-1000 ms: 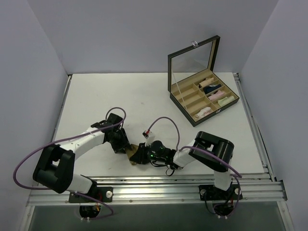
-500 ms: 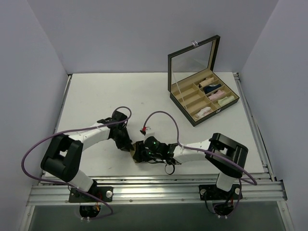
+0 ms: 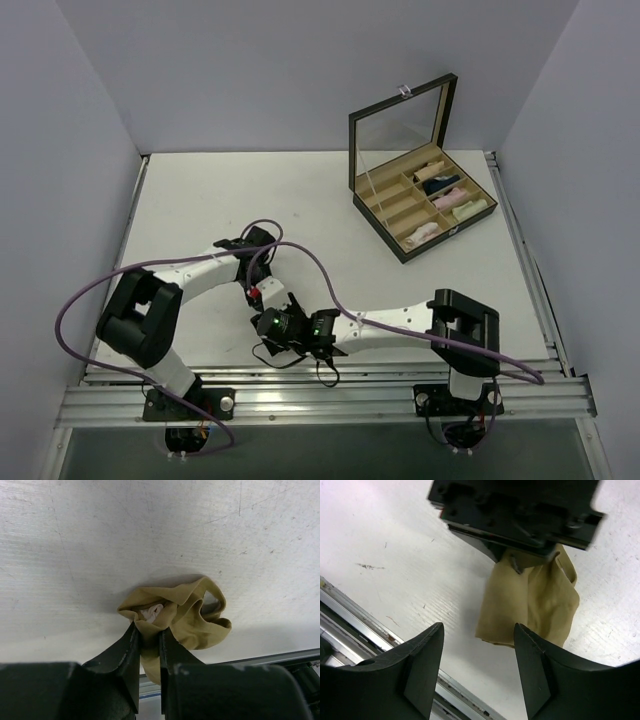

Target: Roll the underwear

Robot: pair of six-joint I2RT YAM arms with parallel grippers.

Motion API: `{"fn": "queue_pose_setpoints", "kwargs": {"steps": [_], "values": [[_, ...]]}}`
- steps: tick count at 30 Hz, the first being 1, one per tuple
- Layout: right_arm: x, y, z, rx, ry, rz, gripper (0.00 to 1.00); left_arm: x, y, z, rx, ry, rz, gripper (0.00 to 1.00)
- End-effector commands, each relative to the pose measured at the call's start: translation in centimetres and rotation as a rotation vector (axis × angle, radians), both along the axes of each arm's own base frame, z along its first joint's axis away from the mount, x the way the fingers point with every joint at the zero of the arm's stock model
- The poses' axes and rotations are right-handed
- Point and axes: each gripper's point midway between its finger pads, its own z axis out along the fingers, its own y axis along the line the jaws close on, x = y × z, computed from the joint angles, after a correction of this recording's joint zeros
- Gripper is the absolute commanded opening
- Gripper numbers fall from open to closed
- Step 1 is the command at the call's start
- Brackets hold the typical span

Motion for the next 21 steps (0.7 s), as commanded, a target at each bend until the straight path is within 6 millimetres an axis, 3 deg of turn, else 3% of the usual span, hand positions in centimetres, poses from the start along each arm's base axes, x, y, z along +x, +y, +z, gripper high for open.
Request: {"fn": "queue_pose_setpoints", "kwargs": {"steps": [1,12,21], "values": [[1.0,-1.0,-0.5,-0.149,-0.092,0.008,0.54,-2.4,2.5,-2.4,0.158,0.093,-0.029,0.07],[2.1,-1.2,-3.3,-0.336,-0.164,0.014,0.52,-3.0,2.8,-2.3,0.194,0.115,-0.038,0.06],[1.8,-1.7,-2.2,-0.361,-0.260,-0.002,0.52,-3.8,3.2,-2.8,0.234,0.155,-0.042,0.06]]}}
